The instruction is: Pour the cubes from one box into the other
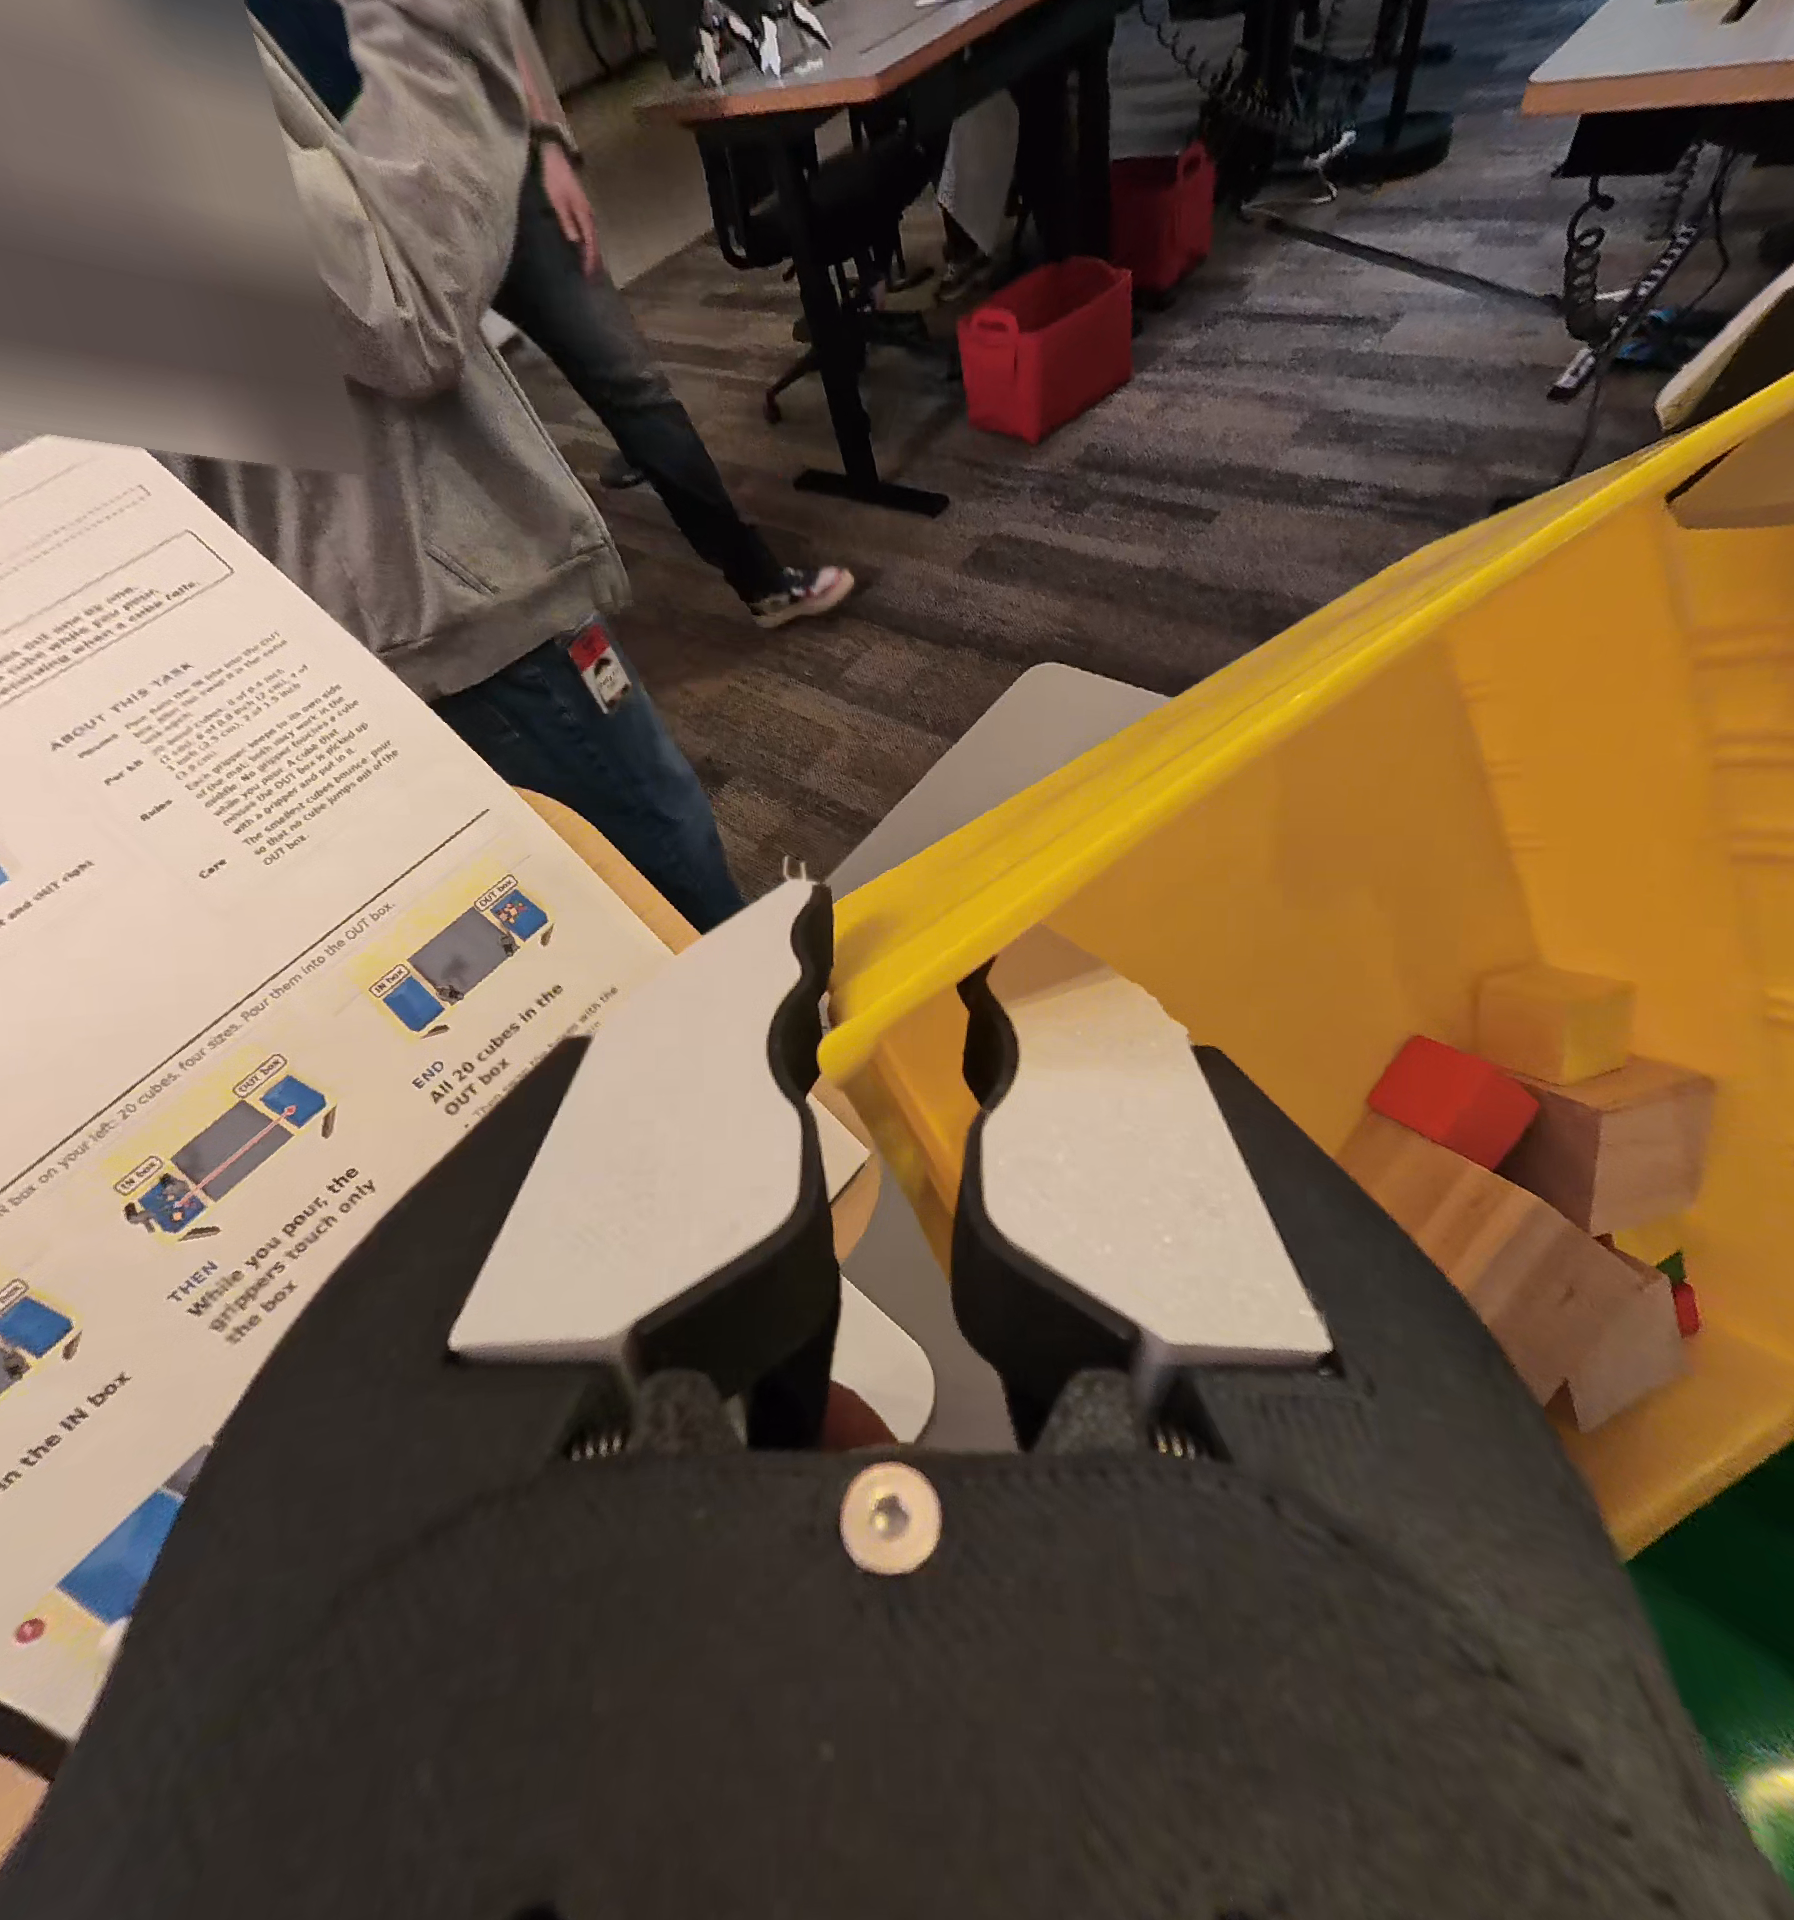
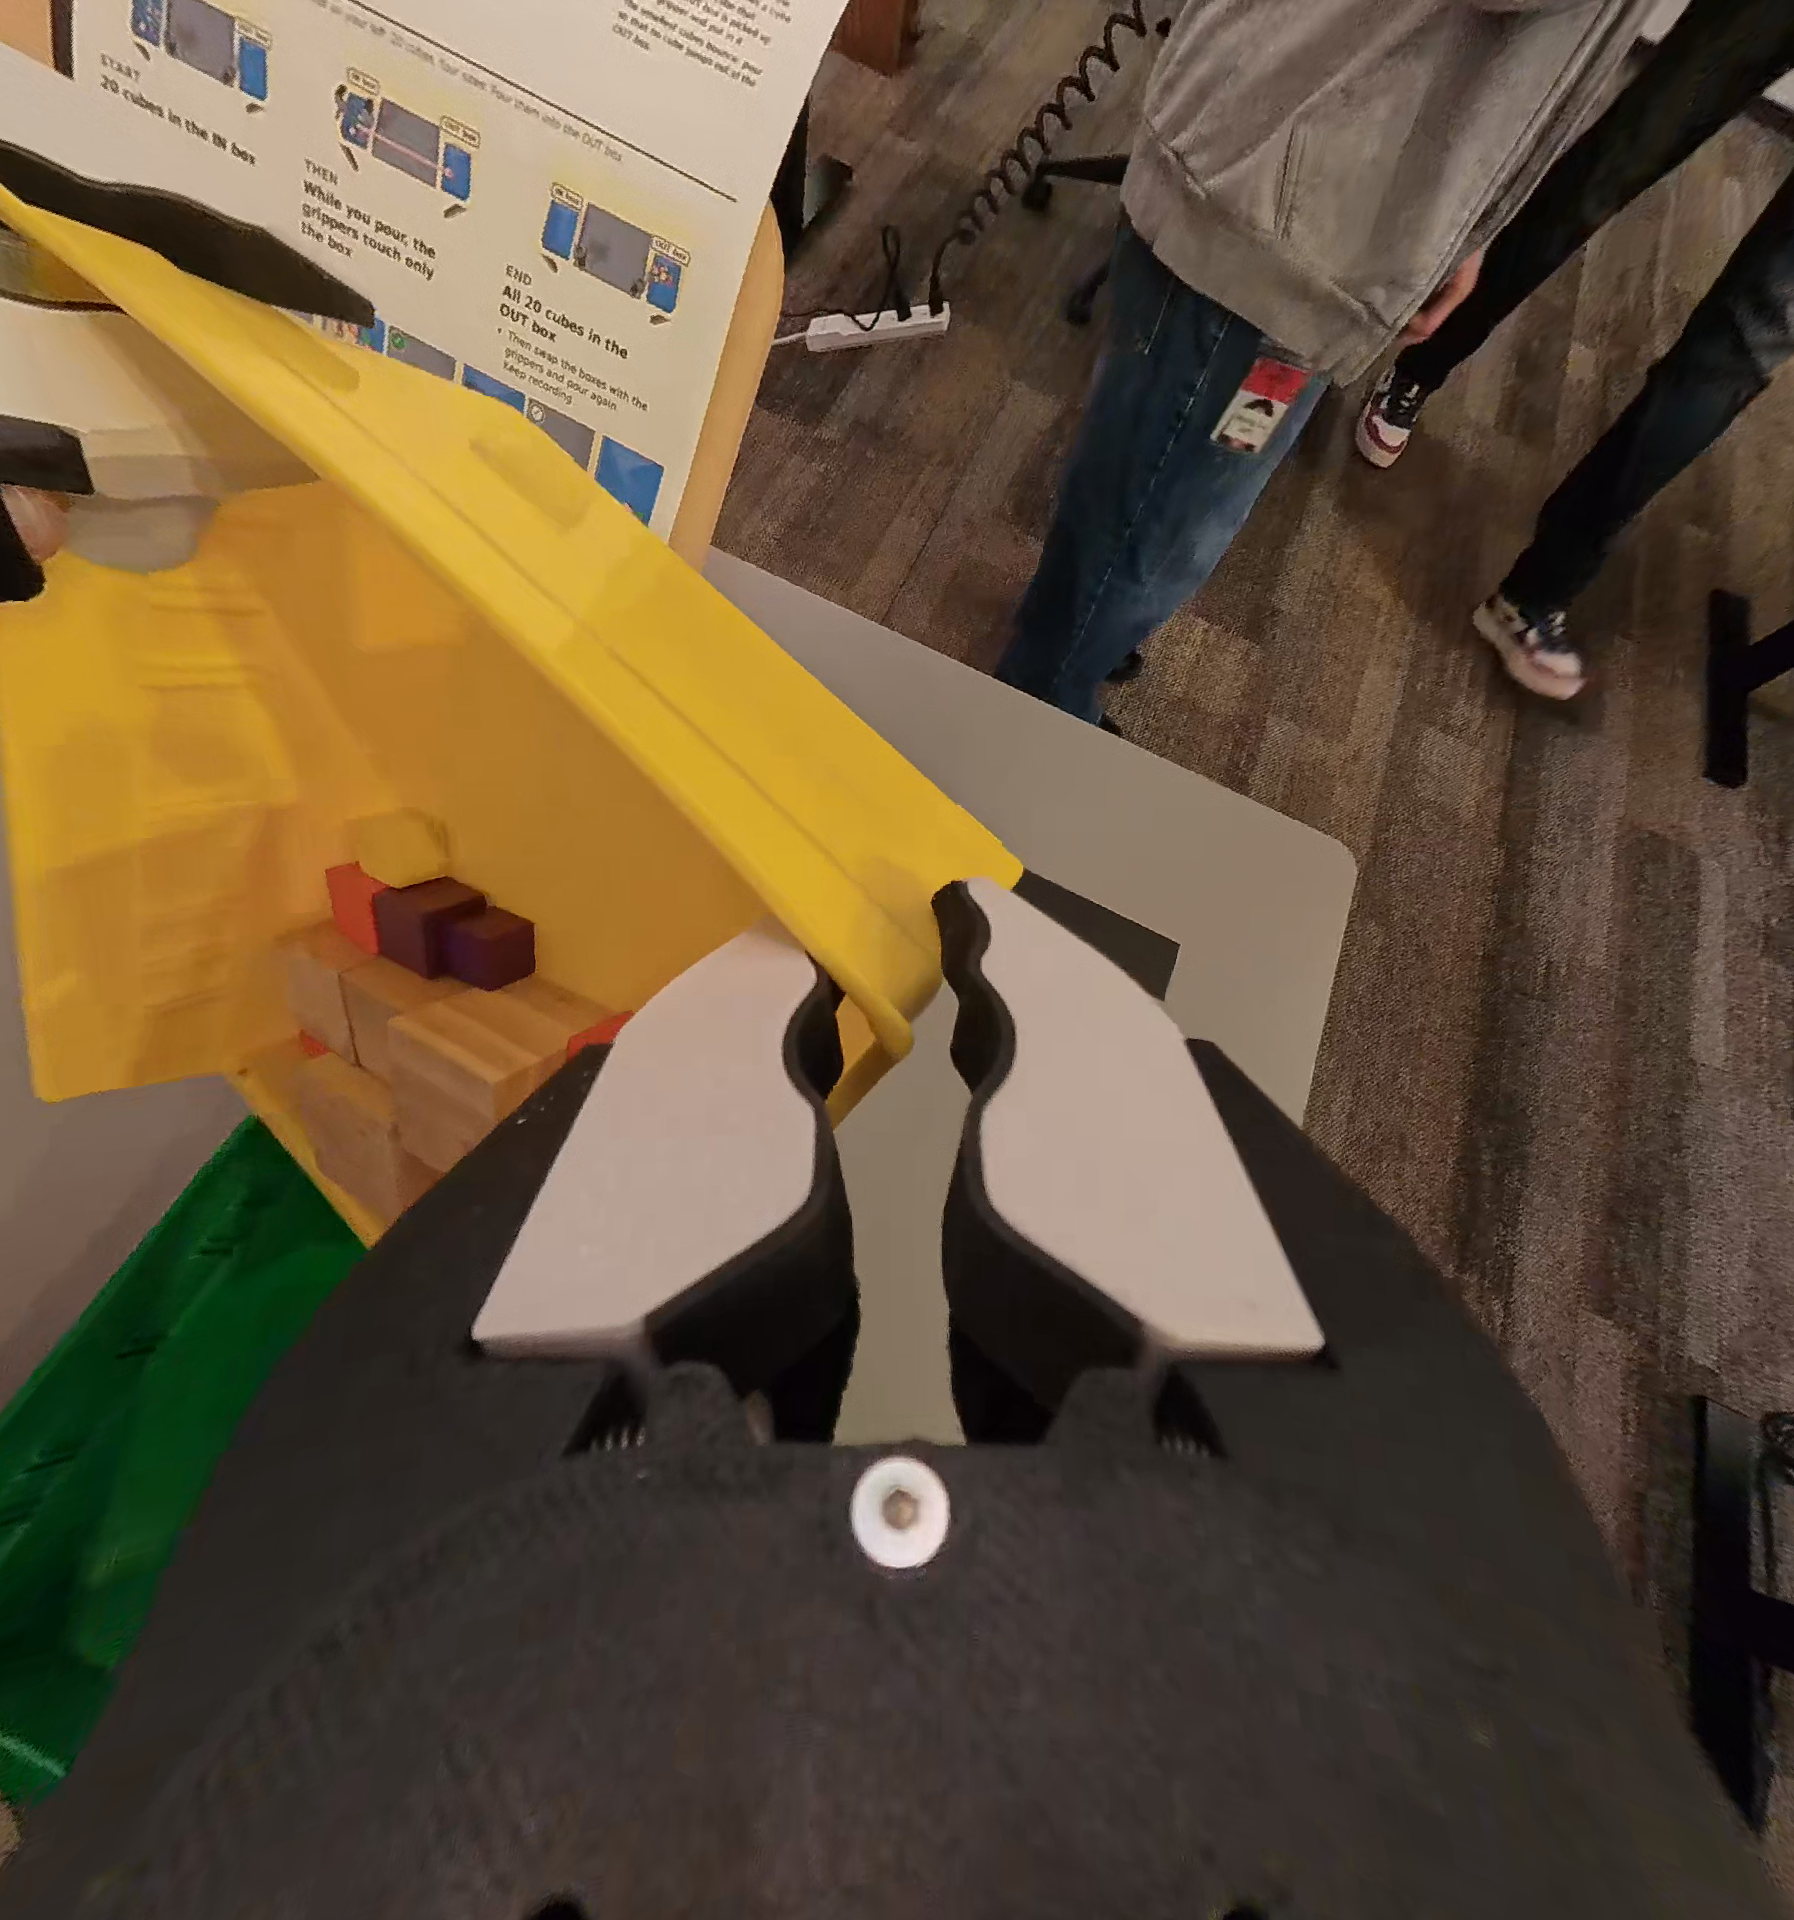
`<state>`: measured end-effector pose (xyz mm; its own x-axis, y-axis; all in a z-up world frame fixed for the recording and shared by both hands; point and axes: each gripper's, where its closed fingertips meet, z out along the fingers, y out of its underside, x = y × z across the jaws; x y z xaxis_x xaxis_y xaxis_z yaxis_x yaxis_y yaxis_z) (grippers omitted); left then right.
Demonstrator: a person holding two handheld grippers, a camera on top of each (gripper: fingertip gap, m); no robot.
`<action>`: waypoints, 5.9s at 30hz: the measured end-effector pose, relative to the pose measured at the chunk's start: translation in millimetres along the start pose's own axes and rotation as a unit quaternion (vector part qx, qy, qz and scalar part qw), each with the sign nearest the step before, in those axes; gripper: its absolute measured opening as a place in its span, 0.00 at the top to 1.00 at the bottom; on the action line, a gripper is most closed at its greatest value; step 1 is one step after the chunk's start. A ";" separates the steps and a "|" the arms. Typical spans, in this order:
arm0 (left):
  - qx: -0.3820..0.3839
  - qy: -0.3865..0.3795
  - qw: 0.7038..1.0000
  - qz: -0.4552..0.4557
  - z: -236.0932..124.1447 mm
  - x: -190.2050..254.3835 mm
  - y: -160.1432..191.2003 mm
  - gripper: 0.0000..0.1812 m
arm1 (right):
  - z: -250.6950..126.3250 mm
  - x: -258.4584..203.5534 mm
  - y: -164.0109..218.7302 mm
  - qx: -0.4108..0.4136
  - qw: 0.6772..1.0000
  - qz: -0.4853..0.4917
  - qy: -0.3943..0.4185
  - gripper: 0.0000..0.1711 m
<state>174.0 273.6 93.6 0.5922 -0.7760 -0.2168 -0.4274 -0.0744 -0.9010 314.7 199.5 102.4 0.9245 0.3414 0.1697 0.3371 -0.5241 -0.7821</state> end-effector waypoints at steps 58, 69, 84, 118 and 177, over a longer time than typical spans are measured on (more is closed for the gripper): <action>0.186 -0.132 0.970 0.080 -57.0 31.5 -25.0 0.88 | -45.1 -18.0 8.7 0.198 0.976 -0.045 0.080 0.93; 0.202 -0.151 0.963 0.090 -62.7 38.8 -23.0 0.88 | -47.6 -19.4 15.1 0.215 0.971 -0.049 0.090 0.93; 0.239 -0.174 0.950 0.104 -73.4 48.5 -23.8 0.88 | -53.7 -22.8 22.0 0.240 0.963 -0.063 0.105 0.93; 0.292 -0.202 0.927 0.120 -95.2 60.9 -26.3 0.87 | -71.3 -32.4 26.1 0.278 0.946 -0.081 0.144 0.94; 0.353 -0.236 0.895 0.136 -128.9 74.3 -28.8 0.87 | -95.8 -51.2 27.0 0.340 0.916 -0.119 0.180 0.94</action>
<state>142.2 137.3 151.9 0.8258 -0.3423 -0.4482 -0.1593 0.6208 -0.7676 293.6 93.1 130.0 0.8793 0.0401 0.4745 0.4608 0.1795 -0.8691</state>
